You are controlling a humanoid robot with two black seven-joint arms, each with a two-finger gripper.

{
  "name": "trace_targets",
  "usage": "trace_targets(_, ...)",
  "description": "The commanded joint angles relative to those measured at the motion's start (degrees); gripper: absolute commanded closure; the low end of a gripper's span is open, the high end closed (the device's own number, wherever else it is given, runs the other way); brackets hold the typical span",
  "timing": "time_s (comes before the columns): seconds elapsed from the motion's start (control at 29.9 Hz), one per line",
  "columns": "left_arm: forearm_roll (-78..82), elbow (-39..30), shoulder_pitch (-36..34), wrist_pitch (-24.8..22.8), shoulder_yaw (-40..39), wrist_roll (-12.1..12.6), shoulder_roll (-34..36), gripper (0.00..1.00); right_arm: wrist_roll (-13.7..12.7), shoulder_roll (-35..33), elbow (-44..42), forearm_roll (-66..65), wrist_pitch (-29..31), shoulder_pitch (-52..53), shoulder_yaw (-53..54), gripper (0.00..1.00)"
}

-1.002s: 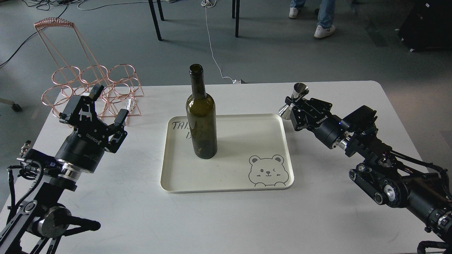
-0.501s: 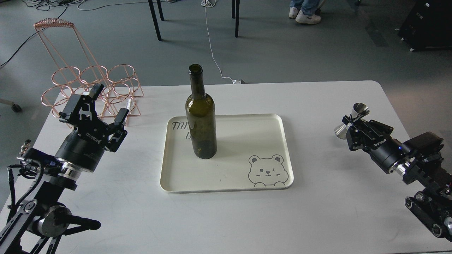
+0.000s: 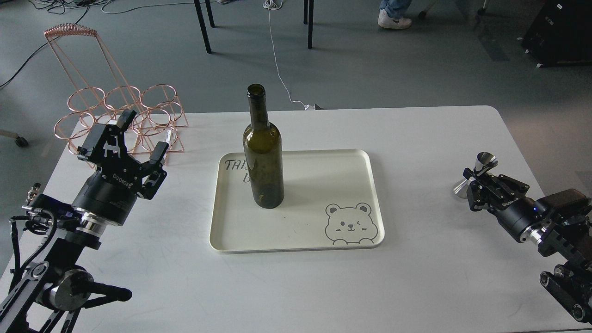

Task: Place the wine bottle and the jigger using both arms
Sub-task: 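Lift the jigger with the right gripper and carry it off the tray, then set the jigger on the table and withdraw the right gripper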

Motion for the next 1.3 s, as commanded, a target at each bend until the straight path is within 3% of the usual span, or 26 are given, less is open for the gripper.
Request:
trace_targets(0.0, 0.00, 0.02, -0.09, 0.00, 0.00, -0.01, 0.00, 0.02, 0.00, 0.04, -0.10, 1.38, 0.00, -0.02, -1.34, 0.71)
trace_targets(0.13, -0.09, 0.02, -0.17, -0.08, 0.00, -0.01, 0.00, 0.02, 0.00, -0.04, -0.10, 1.47, 0.00, 0.07, -1.43, 0.47)
trace_targets(0.5, -0.09, 0.02, -0.26, -0.08, 0.08, -0.01, 0.00, 0.02, 0.00, -1.53, 1.91, 1.56, 0.00, -1.77, -1.43, 0.07)
trace_targets(0.74, -0.09, -0.16, -0.26, -0.70, 0.00, -0.36, 0.35, 0.02, 0.00, -11.46, 13.85, 10.85, 0.00, -9.85, -1.52, 0.03)
trace_targets(0.8, -0.09, -0.68, -0.26, -0.61, 0.00, -2.37, 1.05, 0.02, 0.00, -15.76, 19.21, 17.69, 0.00, -12.49, -1.69, 0.02)
trace_targets(0.9, -0.09, -0.68, -0.61, -0.52, -0.35, -7.46, 2.89, 0.02, 0.00, -21.91, 27.55, 32.09, 0.00, -16.44, -3.26, 0.02)
trace_targets(1.1, 0.44, -2.43, -1.93, -0.61, -0.18, -13.10, 7.20, 0.02, 0.00, -31.77, 42.42, 67.50, 0.00, -17.16, -5.65, 0.02)
trace_targets(1.14, 0.53, -3.31, -2.02, -0.52, -0.09, -13.24, 7.99, 0.02, 0.00, -32.12, 43.31, 72.26, 0.00, -16.81, -5.30, 0.02)
trace_targets(1.27, 6.91, -7.44, -2.19, -0.52, 0.26, -13.24, 11.33, 0.02, 0.00, -32.13, 42.97, 86.61, 9.78, -14.35, -0.39, 0.02)
